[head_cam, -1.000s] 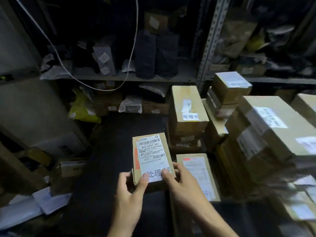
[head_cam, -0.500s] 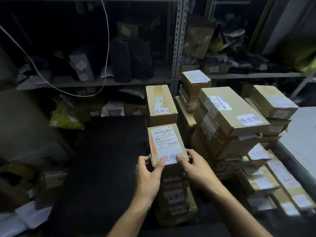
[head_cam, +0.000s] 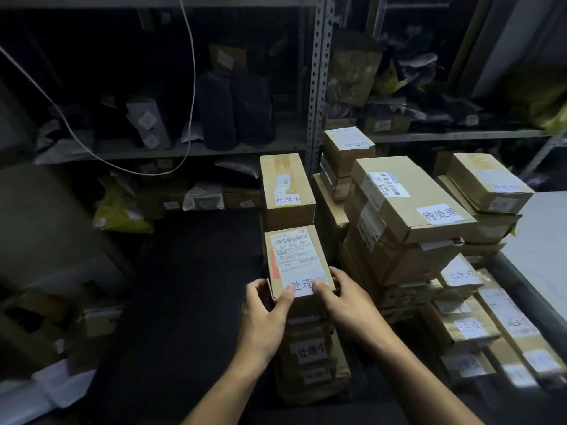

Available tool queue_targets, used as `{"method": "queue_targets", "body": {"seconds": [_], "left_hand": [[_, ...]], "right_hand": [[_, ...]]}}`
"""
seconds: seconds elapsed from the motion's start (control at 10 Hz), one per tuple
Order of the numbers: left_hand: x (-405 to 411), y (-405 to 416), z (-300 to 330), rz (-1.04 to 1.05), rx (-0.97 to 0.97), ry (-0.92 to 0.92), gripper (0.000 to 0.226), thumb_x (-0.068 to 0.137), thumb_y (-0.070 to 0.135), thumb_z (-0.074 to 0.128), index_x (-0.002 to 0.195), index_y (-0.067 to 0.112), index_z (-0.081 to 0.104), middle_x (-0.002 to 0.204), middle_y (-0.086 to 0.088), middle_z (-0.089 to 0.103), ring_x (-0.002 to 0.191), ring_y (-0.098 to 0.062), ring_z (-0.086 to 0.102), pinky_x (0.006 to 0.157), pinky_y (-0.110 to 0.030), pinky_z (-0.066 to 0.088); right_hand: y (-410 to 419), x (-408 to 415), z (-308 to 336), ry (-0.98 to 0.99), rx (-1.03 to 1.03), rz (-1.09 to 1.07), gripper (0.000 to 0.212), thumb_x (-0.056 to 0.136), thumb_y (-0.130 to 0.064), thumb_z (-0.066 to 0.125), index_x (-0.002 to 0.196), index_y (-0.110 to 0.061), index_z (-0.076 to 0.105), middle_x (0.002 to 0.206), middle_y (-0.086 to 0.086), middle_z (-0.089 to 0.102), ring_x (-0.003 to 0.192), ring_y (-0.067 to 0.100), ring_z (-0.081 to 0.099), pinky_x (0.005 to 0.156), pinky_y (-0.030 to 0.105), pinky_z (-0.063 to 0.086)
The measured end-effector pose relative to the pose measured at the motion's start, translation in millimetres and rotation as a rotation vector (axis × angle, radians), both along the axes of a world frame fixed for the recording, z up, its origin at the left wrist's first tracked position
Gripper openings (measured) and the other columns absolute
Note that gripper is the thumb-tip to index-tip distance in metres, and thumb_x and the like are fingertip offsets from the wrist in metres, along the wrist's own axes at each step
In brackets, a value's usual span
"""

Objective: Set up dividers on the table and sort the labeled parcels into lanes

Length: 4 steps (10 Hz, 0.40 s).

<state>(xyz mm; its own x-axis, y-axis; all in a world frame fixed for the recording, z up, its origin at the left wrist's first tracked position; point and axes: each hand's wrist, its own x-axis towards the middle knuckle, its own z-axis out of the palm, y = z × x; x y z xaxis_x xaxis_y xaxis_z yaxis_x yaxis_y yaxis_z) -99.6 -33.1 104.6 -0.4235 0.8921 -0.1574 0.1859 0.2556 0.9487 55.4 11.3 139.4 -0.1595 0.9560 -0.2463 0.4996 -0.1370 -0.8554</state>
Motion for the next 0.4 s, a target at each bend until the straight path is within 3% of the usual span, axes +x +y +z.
{"method": "queue_targets", "body": {"seconds": [0.1,0.2,0.3,0.4], "left_hand": [[-3,-1,-1,-0.002,0.017,0.084,0.058,0.079,0.054,0.068,0.127,0.03,0.045,0.127,0.005,0.057,0.114,-0.009,0.055,0.088,-0.023,0.043],[-5,-3,1,-0.016,0.051,0.171,0.072,0.082,0.052,0.066,0.142,0.028,0.036,0.142,0.002,0.045,0.129,-0.013,0.045,0.1,-0.028,0.039],[-4,-6,9,-0.027,0.098,0.268,0.074,0.083,0.051,0.064,0.146,0.029,0.032,0.149,0.003,0.037,0.136,-0.013,0.035,0.102,-0.026,0.03],[-5,-7,22,-0.043,0.235,0.404,0.068,0.084,0.048,0.062,0.143,0.027,0.036,0.146,0.006,0.039,0.135,-0.01,0.03,0.105,-0.027,0.028]], "right_hand": [[-3,0,5,-0.027,0.059,-0.001,0.052,0.095,-0.047,0.056,0.141,-0.027,0.045,0.125,-0.011,0.059,0.1,-0.002,0.056,0.082,0.02,0.05],[-8,0,11,-0.111,0.136,-0.001,0.059,0.096,-0.046,0.056,0.148,-0.023,0.038,0.144,-0.001,0.049,0.124,0.011,0.049,0.102,0.032,0.044],[-16,2,20,-0.164,0.212,-0.019,0.065,0.096,-0.046,0.056,0.151,-0.021,0.032,0.152,0.0,0.04,0.139,0.015,0.037,0.111,0.033,0.034],[-24,2,32,-0.144,0.33,-0.06,0.062,0.095,-0.043,0.058,0.149,-0.023,0.036,0.15,-0.004,0.041,0.137,0.011,0.038,0.11,0.027,0.032]]}}
